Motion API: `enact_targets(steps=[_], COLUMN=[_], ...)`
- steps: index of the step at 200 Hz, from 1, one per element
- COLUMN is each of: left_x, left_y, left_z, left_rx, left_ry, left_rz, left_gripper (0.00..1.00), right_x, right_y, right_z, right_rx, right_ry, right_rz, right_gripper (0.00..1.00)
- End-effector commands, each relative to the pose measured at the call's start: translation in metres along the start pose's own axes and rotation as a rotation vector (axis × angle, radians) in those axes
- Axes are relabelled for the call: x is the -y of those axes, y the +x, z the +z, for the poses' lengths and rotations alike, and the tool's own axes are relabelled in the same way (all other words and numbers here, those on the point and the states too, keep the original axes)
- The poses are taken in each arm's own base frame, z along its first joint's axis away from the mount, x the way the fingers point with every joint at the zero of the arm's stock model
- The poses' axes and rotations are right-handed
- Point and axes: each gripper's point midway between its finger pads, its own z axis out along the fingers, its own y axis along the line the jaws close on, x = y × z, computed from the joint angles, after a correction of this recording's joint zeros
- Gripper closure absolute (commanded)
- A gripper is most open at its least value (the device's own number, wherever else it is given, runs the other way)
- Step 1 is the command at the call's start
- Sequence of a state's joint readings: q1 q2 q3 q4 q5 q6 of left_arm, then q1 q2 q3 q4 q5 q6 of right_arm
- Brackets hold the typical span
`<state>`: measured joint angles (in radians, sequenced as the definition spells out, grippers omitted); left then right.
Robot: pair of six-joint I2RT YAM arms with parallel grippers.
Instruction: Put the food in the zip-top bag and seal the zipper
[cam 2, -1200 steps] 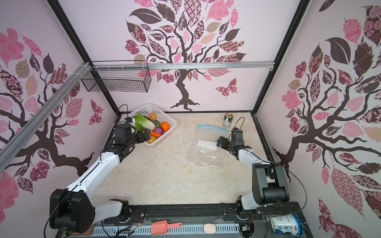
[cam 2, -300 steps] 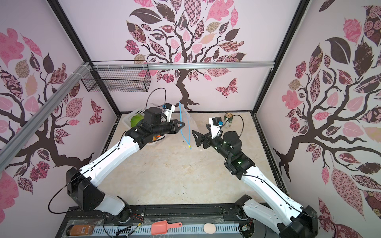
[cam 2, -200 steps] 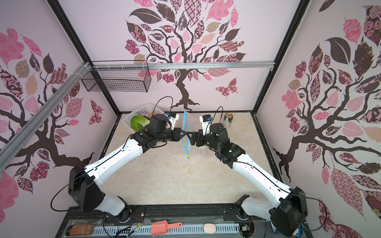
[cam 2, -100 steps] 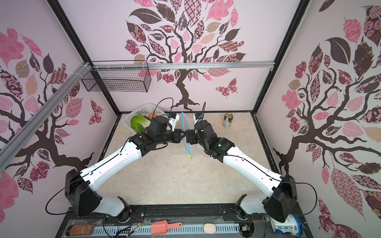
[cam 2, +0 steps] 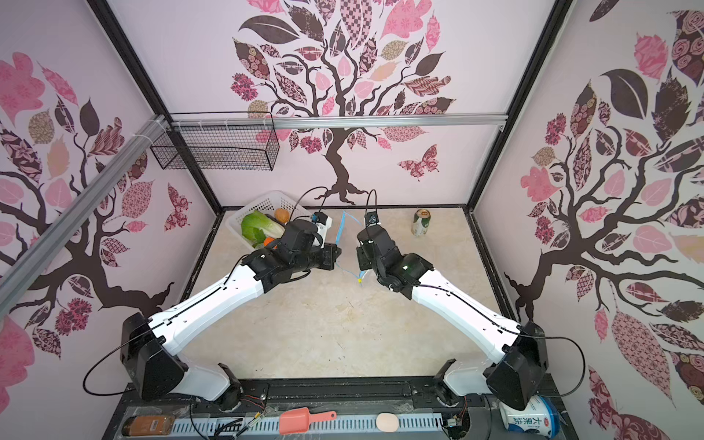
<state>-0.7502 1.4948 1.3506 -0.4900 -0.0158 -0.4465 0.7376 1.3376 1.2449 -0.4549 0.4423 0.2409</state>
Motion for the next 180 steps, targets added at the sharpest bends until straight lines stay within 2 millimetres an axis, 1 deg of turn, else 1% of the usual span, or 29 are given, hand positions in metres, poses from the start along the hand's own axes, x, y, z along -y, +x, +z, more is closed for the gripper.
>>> enact_targets(steps=[1, 14, 28, 52, 81, 87, 101, 117, 139, 163, 180], left_x=[0.002, 0.015, 0.026, 0.043, 0.048, 0.048, 0.047, 0.046, 0.048, 0.05, 0.053], left_y=[-0.004, -0.005, -0.007, -0.011, -0.016, -0.016, -0.016, -0.015, -0.016, -0.022, -0.03], left_z=[0.001, 0.0, -0.002, -0.011, -0.023, -0.023, -0.024, -0.023, -0.025, -0.036, -0.051], left_rx=[-0.005, 0.004, 0.016, 0.043, 0.079, 0.085, 0.096, 0.097, 0.105, 0.128, 0.166], left_ry=[-0.087, -0.096, -0.1, -0.068, -0.041, -0.041, -0.041, -0.041, -0.029, -0.013, 0.003], left_rz=[0.103, 0.156, 0.197, 0.219, 0.196, 0.192, 0.184, 0.174, 0.163, 0.154, 0.151], left_gripper=[1.0, 1.0, 1.0, 1.0, 1.0, 1.0, 1.0, 1.0, 1.0, 1.0, 1.0], right_x=[0.004, 0.003, 0.007, 0.013, 0.011, 0.009, -0.001, -0.017, -0.042, -0.049, -0.052], right_y=[-0.021, -0.028, -0.034, -0.036, -0.031, -0.029, -0.03, -0.032, -0.035, -0.039, -0.042], right_z=[-0.023, -0.029, -0.033, -0.03, -0.023, -0.022, -0.023, -0.026, -0.033, -0.033, -0.032], right_rx=[0.045, 0.068, 0.085, 0.09, 0.056, 0.048, 0.039, 0.027, 0.015, 0.022, 0.021], right_ry=[-0.013, -0.029, -0.01, 0.036, 0.039, 0.026, -0.029, -0.125, -0.27, -0.303, -0.308], right_rz=[0.006, 0.018, 0.015, -0.011, -0.021, -0.019, -0.007, 0.016, 0.049, 0.062, 0.055], right_gripper=[0.62, 0.55, 0.51, 0.49, 0.49, 0.49, 0.42, 0.34, 0.3, 0.29, 0.29])
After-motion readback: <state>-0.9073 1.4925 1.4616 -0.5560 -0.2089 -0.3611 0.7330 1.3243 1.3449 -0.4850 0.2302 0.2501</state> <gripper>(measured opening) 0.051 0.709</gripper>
